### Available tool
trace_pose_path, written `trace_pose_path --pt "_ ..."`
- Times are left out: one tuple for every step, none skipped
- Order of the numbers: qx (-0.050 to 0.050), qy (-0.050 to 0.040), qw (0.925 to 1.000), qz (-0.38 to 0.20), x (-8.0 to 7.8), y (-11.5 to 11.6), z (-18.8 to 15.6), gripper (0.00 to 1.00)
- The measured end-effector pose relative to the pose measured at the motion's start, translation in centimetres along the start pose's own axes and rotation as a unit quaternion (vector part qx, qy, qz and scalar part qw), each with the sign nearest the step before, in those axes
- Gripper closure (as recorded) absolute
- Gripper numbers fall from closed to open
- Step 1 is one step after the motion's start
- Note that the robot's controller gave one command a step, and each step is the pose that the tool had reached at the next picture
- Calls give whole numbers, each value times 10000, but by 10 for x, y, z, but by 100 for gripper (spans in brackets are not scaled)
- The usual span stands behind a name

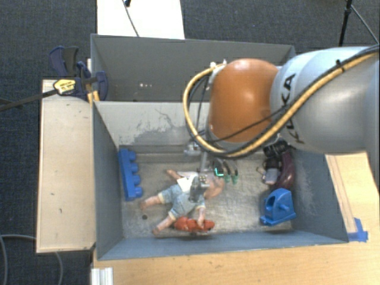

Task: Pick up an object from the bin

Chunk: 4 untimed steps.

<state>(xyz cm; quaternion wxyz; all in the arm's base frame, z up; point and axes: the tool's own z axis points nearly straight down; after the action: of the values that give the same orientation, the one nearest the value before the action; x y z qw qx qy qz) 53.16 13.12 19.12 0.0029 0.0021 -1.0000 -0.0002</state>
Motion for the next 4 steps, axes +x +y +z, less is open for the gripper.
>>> trace_pose_path --pt "-6 -41 10000 23 -2 -1 -4 0" --pt "-1 -54 9975 -707 -13 1 46 0" --pt "1 -50 9817 -1901 -20 5 70 0" --pt "2 -50 9764 -2159 -18 9 55 0"
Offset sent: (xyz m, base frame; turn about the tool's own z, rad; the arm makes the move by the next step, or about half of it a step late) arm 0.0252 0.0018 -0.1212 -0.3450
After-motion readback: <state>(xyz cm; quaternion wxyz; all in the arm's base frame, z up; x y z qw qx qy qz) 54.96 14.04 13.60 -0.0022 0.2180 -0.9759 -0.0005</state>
